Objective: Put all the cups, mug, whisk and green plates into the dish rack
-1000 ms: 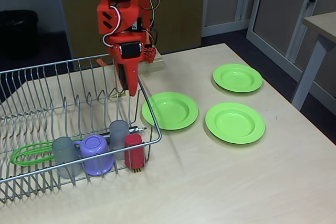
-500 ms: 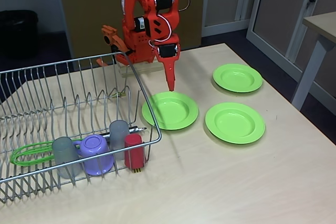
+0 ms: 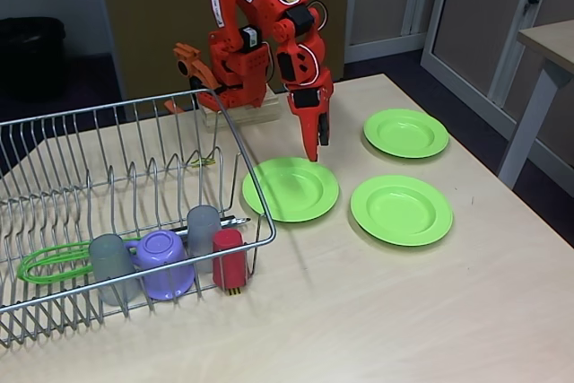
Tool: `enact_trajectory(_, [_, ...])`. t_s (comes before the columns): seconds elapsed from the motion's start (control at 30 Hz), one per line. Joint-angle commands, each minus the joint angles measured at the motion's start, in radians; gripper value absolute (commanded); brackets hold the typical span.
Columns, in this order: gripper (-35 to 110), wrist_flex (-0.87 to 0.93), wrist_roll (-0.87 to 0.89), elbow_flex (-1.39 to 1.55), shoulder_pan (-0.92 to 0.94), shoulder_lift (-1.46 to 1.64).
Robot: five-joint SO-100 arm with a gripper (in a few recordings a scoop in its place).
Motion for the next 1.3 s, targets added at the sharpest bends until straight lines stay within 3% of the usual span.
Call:
enact_trajectory(0.0, [38, -0.08, 0.052, 0.031, -0.046, -0.011])
enact_trajectory(0.5, [37, -0.356, 0.087, 0.1, -0.015, -0.235])
enact_trajectory(1.27, [31, -0.503, 0.049, 0.161, 0.058, -0.305])
